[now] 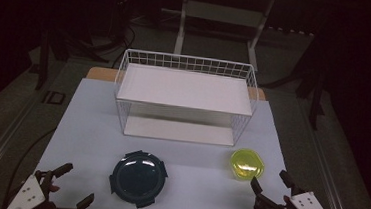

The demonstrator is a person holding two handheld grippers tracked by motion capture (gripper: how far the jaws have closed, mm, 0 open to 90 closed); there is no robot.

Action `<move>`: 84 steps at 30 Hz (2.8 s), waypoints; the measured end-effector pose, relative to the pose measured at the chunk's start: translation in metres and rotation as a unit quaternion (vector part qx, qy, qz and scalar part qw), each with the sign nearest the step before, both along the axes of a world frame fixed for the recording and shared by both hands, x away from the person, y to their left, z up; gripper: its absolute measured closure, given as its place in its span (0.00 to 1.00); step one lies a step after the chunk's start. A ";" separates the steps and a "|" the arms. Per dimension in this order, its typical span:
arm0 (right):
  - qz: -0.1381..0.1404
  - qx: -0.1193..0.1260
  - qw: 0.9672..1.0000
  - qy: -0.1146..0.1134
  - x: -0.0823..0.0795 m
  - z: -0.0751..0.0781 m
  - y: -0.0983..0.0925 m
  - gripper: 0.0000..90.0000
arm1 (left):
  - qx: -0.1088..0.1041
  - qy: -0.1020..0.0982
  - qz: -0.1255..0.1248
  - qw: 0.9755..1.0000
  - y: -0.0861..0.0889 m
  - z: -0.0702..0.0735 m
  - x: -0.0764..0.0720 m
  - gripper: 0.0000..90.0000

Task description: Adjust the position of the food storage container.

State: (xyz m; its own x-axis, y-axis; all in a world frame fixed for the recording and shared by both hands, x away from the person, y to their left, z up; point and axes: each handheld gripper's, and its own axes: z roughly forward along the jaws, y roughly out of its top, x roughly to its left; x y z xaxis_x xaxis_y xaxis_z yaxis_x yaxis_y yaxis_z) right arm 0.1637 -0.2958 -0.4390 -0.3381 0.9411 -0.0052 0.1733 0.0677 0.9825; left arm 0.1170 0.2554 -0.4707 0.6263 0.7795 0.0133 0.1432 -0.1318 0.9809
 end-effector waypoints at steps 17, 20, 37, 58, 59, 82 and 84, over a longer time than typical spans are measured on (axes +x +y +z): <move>0.010 -0.005 1.000 0.005 -0.002 0.010 0.008 0.13 | 0.020 0.004 -0.039 0.999 0.005 0.023 -0.003 0.00; 0.014 -0.005 1.000 0.004 -0.002 0.009 0.009 0.13 | 0.031 0.029 -0.049 0.998 0.006 0.017 0.002 0.00; 0.031 0.002 0.999 0.012 -0.001 0.007 0.011 0.13 | 0.076 0.119 -0.080 0.987 0.009 -0.018 0.031 0.31; 0.048 0.006 0.999 0.017 0.001 0.003 0.014 0.15 | 0.122 0.210 -0.092 0.966 -0.008 -0.047 0.053 0.98; 0.047 0.007 0.999 0.017 0.001 0.003 0.014 0.15 | 0.123 0.210 -0.094 0.965 -0.010 -0.048 0.054 0.98; 0.053 0.005 0.998 0.022 0.002 0.002 0.015 0.15 | 0.115 0.213 -0.075 0.967 -0.021 -0.045 0.081 0.99; 0.054 0.006 0.998 0.023 0.002 0.002 0.015 0.15 | 0.115 0.213 -0.072 0.967 -0.022 -0.045 0.085 0.99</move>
State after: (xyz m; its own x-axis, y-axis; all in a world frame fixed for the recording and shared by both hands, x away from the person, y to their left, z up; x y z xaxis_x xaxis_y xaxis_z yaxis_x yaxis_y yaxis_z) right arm 0.1656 -0.2812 -0.4374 -0.4370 0.8992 0.0236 0.2099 0.0765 0.9747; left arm 0.2021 0.2331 -0.5158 0.7154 0.6905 -0.1072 0.4922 -0.3890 0.7787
